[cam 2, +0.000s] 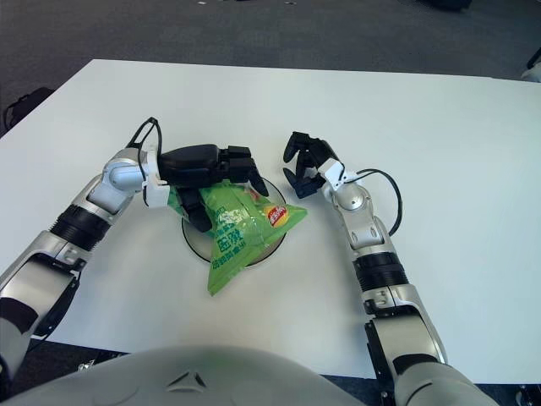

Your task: Put the snack into the plate.

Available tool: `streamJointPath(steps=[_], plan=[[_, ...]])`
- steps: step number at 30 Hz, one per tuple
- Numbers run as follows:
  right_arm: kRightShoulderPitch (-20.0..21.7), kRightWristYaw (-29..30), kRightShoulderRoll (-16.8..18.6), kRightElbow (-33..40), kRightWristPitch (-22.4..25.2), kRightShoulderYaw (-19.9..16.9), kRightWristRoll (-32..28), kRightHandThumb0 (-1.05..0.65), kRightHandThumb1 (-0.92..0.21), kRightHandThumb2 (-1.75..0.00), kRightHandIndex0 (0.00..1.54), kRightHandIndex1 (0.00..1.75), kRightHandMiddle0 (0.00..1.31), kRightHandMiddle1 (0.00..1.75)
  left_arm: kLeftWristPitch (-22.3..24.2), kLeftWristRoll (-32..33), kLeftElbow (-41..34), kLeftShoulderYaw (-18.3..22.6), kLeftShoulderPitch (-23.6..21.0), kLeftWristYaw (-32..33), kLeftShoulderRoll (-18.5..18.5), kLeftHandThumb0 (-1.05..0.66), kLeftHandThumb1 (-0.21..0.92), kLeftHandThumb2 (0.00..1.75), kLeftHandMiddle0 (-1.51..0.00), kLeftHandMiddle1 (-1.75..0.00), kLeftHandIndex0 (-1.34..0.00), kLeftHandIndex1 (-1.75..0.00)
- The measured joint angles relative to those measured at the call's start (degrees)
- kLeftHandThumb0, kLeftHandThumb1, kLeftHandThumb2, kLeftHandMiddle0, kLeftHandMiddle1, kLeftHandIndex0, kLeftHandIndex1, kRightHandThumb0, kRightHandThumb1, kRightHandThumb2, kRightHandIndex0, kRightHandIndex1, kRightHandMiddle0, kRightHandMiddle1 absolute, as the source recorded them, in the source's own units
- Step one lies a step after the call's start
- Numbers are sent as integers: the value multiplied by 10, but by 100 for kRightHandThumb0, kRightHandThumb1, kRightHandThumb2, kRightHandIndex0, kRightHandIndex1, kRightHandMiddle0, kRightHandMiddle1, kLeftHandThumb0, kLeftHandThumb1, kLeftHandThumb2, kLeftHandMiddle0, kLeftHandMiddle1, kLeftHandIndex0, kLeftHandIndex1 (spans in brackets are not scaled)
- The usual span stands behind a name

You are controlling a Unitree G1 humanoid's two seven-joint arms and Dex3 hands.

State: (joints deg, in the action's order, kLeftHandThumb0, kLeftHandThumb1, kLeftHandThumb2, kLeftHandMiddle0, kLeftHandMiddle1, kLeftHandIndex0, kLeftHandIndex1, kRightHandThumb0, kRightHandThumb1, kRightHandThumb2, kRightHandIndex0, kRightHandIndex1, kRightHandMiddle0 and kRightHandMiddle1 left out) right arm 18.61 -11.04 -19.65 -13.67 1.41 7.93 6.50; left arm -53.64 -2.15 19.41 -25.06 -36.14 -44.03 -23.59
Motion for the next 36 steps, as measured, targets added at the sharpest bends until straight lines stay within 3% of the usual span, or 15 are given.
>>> streamJointPath(steps=[2, 5, 10, 18, 23, 28, 32, 36], plan=[[-11, -7, -8, 21, 1, 5, 7, -38, -27, -136, 112, 175, 62, 173, 9, 15, 1, -3, -2, -21, -2, -73, 78, 68, -2, -31, 0, -37], [-19, -10, -11, 29, -13, 12, 13, -44, -32, -130, 119, 175, 60, 174, 26, 32, 0, -4, -6, -48, -6, -81, 83, 61, 0, -13, 0, -18], [-21, -16, -5, 36, -4, 14, 11, -45, -38, -123, 121, 175, 56, 175, 49, 57, -12, -4, -7, -79, -10, -89, 85, 55, 0, -2, 0, -3], [-22, -5, 3, 58, 37, 19, 30, -44, -42, -118, 118, 175, 53, 175, 85, 109, -13, 4, -7, -129, -10, -99, 89, 43, 0, 0, 0, 0], [-34, 4, 7, 88, 69, 17, 38, -43, -49, -110, 100, 175, 48, 175, 121, 151, -12, 22, -10, -159, -7, -101, 91, 41, 0, 0, 0, 0], [-43, 6, 13, 104, 82, 11, 38, -42, -53, -105, 89, 175, 45, 175, 136, 204, 8, 53, -18, -192, 8, -101, 92, 49, 0, 0, 0, -1], [-39, 6, 15, 99, 82, 13, 38, -41, -55, -102, 84, 175, 43, 175, 152, 265, 48, 86, -34, -249, 26, -99, 92, 45, 0, 0, 0, -3], [-37, 3, 15, 97, 81, 15, 38, -41, -56, -100, 82, 174, 42, 175, 201, 323, 79, 126, -59, -308, 34, -96, 88, 42, 0, 0, 0, -9]])
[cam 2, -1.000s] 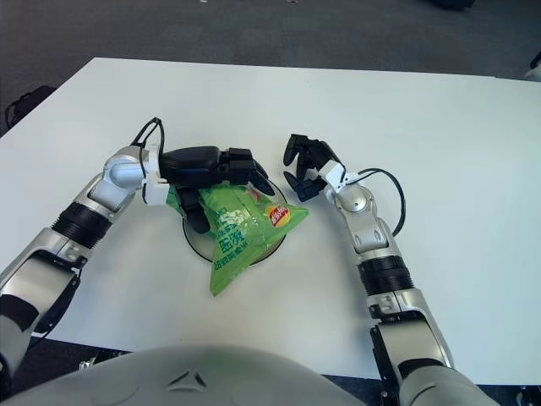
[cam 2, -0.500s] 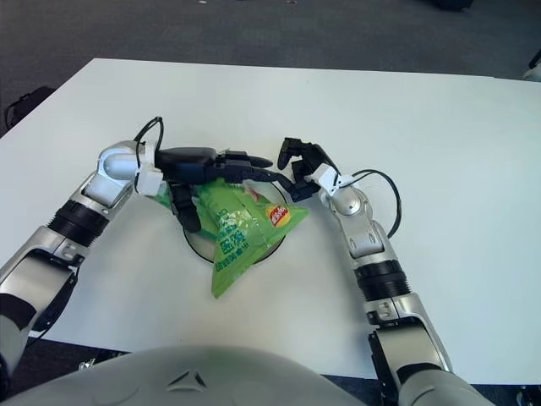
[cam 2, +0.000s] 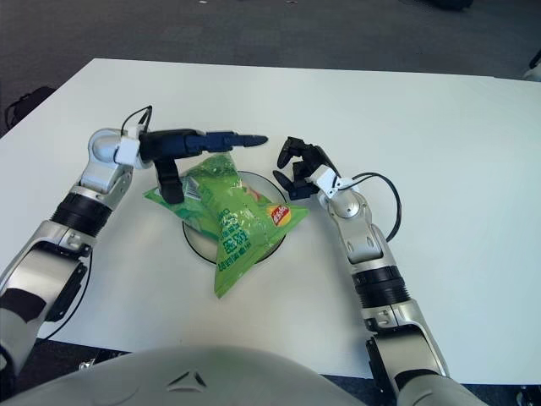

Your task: Put the snack into the plate.

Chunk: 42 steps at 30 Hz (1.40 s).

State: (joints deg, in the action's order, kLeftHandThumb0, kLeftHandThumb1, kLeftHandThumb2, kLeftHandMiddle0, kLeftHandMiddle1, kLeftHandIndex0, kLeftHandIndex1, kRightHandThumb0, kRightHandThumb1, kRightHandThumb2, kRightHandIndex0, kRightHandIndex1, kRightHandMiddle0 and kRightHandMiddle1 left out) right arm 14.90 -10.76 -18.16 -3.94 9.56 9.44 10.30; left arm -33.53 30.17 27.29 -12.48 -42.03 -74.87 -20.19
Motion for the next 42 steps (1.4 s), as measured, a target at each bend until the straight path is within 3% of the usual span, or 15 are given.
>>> streamJointPath(steps=[6, 15, 18, 20, 26, 30, 33, 37, 42], plan=[[2, -3, -1, -2, -1, 0, -1, -40, -58, -98, 79, 172, 41, 175, 133, 56, 19, 45, -31, -50, 0, -89, 72, 55, -2, -1, 0, -28], [3, -10, -4, -2, -3, -3, -3, -40, -59, -97, 79, 171, 40, 175, 337, 51, 7, 84, -33, 69, -5, -84, 76, 60, -12, -7, 0, -54], [4, -13, -3, -3, -3, -3, -3, -40, -59, -97, 79, 171, 40, 175, 413, 61, -37, 106, -16, 113, -9, -83, 81, 59, -14, -8, 0, -58], [4, -15, -2, -3, -3, -2, -5, -40, -59, -97, 79, 171, 40, 175, 432, 71, -82, 136, 13, 141, -16, -84, 84, 57, -14, -9, 0, -57], [3, -18, -8, -8, -3, -4, -4, -40, -59, -97, 79, 172, 40, 175, 378, 34, -68, 183, 38, 192, -18, -89, 90, 50, -14, -10, 0, -49], [4, -18, -11, -8, -3, -6, -4, -40, -58, -98, 79, 172, 41, 175, 303, -7, -17, 200, 34, 229, 0, -90, 88, 47, -15, -11, 0, -50], [4, -18, -12, -9, -3, -7, -3, -40, -58, -98, 79, 172, 41, 175, 241, -34, 3, 209, 34, 258, 18, -88, 84, 45, -15, -12, 0, -55], [6, -18, -12, -10, -3, -6, -3, -40, -59, -97, 78, 172, 40, 175, 169, -56, 34, 225, 30, 293, 39, -85, 71, 55, -12, -21, 0, -63], [7, -19, -11, -10, -3, -5, -4, -40, -59, -96, 77, 171, 40, 175, 147, -57, 61, 245, 27, 318, 55, -85, 65, 60, -3, -39, 0, -66]])
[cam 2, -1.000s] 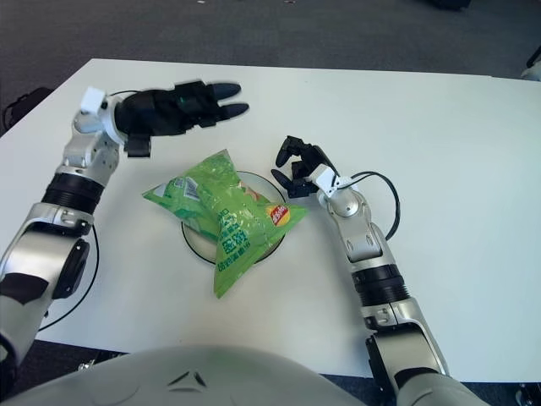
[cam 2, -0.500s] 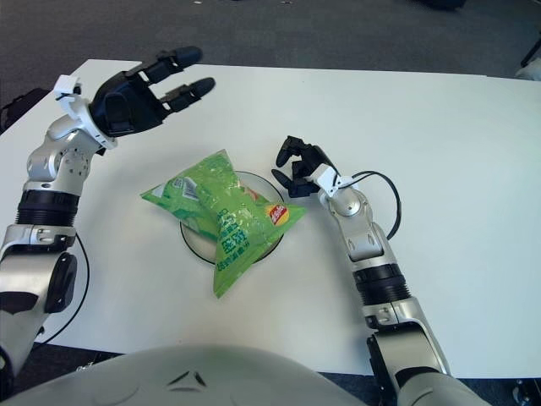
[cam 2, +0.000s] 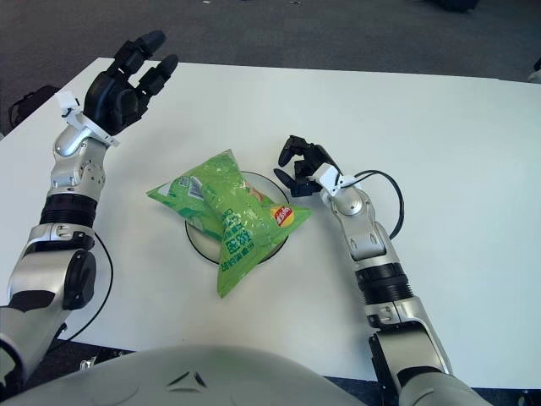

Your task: Put the snack into the plate.

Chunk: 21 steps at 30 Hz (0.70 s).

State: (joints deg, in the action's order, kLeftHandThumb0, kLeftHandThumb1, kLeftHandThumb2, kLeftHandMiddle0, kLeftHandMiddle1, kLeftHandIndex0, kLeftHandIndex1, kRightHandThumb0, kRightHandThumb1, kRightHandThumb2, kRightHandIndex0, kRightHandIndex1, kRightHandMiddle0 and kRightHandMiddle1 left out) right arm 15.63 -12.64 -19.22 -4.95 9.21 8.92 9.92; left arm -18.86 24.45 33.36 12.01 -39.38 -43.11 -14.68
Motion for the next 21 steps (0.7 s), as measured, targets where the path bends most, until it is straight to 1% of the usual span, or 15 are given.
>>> streamJointPath(steps=[3, 5, 11, 17, 21], plan=[[1, -1, 0, -1, 0, 1, 0, -40, -60, -96, 77, 170, 39, 175, 1, 1, 1, 6, 0, 14, 11, -83, 64, 61, -1, -44, 0, -61], [3, -2, 0, -3, -2, 2, 0, -40, -61, -94, 76, 168, 39, 175, 6, 1, -1, 9, 0, 22, 16, -77, 60, 67, -1, -45, 0, -54], [5, -3, -1, -6, -3, 5, 1, -39, -63, -92, 75, 166, 37, 175, 17, 1, -15, 17, 5, 46, 24, -67, 52, 80, 0, -46, 0, -46], [6, -3, -2, -7, -3, 7, 2, -39, -64, -91, 73, 166, 37, 175, 16, -3, -18, 21, 18, 64, 26, -66, 51, 83, -2, -48, 0, -45], [7, -3, -2, -7, -3, 7, 3, -39, -64, -90, 73, 166, 36, 175, 4, -8, -15, 25, 31, 82, 30, -68, 52, 82, -3, -50, 0, -46]])
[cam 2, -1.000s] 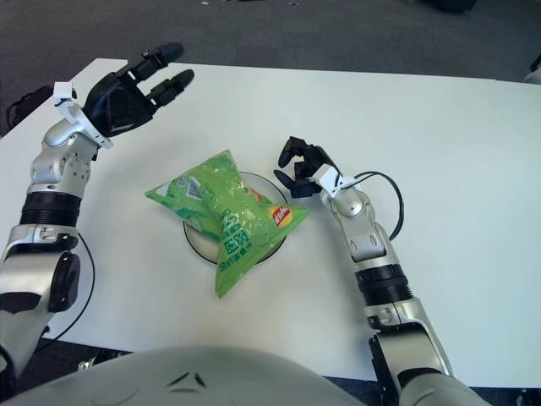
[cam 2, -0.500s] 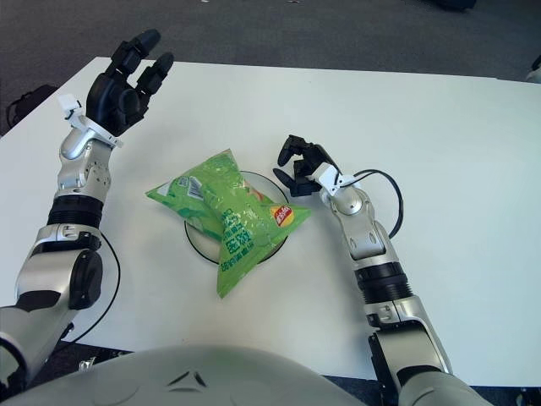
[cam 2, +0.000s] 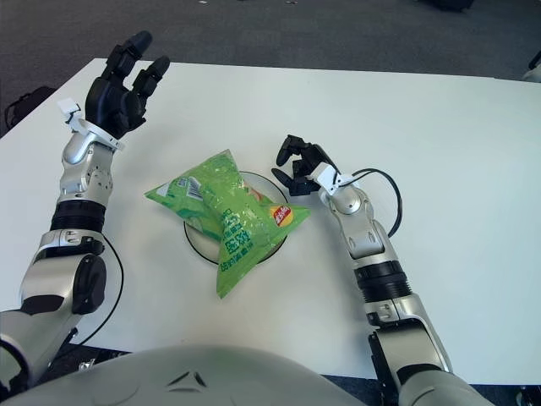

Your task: Put the snack into the plate.

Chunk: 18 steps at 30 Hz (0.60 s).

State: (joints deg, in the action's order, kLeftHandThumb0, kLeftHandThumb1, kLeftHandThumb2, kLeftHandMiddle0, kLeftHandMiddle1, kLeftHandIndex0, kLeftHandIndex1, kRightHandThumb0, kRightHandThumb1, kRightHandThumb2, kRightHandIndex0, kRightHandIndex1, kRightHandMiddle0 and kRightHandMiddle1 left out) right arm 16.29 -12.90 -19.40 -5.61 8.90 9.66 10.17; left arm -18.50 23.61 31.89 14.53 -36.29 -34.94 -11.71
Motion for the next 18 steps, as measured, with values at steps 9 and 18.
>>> streamJointPath(steps=[9, 18], plan=[[3, 0, -1, -3, 0, 2, 2, -39, -66, -88, 74, 166, 36, 175, -22, -28, 2, -1, 32, 34, 2, -70, 60, 75, -7, -67, 0, -52], [6, 0, 0, -8, 0, 2, 2, -39, -65, -90, 76, 167, 36, 175, 30, -38, 12, -8, 52, 40, -2, -73, 64, 71, -11, -108, 0, -84]])
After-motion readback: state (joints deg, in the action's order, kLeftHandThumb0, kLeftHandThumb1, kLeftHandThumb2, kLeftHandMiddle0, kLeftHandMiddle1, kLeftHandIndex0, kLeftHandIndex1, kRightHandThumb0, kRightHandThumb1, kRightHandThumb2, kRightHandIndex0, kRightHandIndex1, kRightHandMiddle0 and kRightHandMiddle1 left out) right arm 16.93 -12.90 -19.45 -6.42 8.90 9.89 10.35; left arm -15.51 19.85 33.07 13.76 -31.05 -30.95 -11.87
